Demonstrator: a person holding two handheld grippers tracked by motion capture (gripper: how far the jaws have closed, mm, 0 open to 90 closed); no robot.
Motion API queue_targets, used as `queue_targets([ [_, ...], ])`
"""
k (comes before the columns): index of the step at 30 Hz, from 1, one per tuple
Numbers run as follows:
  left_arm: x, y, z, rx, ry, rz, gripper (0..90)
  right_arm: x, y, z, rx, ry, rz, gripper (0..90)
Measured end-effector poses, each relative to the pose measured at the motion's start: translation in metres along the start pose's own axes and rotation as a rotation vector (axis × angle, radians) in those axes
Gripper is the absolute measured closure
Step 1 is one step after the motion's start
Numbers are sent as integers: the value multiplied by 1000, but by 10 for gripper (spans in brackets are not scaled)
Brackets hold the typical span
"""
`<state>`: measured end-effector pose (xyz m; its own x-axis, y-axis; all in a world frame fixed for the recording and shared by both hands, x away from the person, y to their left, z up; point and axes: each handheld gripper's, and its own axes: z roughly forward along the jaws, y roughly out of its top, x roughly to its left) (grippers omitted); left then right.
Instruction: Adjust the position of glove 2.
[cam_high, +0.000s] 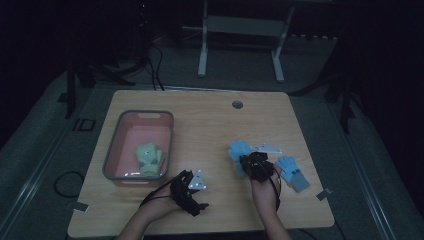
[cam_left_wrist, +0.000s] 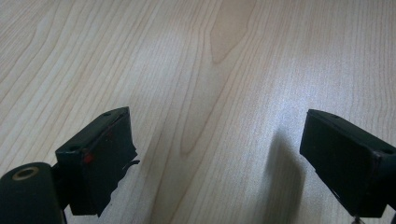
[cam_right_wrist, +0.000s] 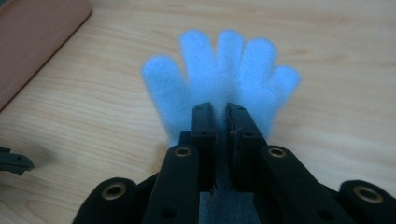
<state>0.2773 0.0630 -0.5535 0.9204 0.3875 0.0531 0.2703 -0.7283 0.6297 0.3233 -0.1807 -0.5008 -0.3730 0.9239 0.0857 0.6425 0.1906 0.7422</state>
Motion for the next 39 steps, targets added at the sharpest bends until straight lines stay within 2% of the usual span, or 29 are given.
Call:
queue_targets([
  [3,-1,0,0,1,1,7,102,5,-10,9,12,-21,18,828],
  [8,-2,0,1,7,1,18,102,9,-20,27,56,-38,11,824],
  [11,-1,0,1,4,-4,9,102,10,-24,37,79,-30,19,813],
  [13,-1,0,1,8,-7,14,102,8,-28,41,88,-17,45,794],
  [16,-2,0,1,11,-8,19,102,10,-29,45,85,-27,34,755],
  [19,-2,0,1,6,-11,19,102,11,-27,45,88,-19,24,720],
  [21,-2,0,1,7,-11,20,102,14,-23,41,85,0,-13,710],
  [25,-3,0,2,2,-10,14,102,12,-14,32,63,54,-51,692],
  [28,-2,0,1,4,-11,19,102,7,-8,25,47,73,-119,682],
  [30,-2,-1,1,5,-8,20,102,0,-5,22,36,101,-152,654],
  [32,-2,-1,1,7,-10,19,102,-9,-4,19,42,98,-193,651],
  [33,-2,-1,1,5,-11,18,102,-15,-4,17,38,122,-210,651],
  [39,-1,-1,1,2,-8,15,102,-46,-6,1,29,157,-297,646],
])
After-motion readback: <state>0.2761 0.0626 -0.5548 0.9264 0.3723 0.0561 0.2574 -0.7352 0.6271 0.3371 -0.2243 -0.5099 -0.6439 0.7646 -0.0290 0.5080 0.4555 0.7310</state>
